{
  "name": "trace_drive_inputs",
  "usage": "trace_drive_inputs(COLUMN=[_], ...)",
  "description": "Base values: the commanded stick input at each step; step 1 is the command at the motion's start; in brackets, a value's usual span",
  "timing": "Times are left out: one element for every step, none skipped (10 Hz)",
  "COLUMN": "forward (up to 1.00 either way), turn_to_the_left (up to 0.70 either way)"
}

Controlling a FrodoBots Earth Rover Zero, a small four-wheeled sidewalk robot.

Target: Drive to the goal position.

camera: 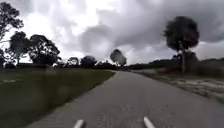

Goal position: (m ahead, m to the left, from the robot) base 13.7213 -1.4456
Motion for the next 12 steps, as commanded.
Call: trace_drive_inputs(forward=[0.7,0.7,0.7,0.7,0.7,0.7,0.7,0.7,0.7,0.7,0.7,0.7], turn_to_the_left=[0.0,0.0,0.0,0.0,0.0,0.0,-0.28,-0.35,-0.35,-0.35,-0.27,0.0])
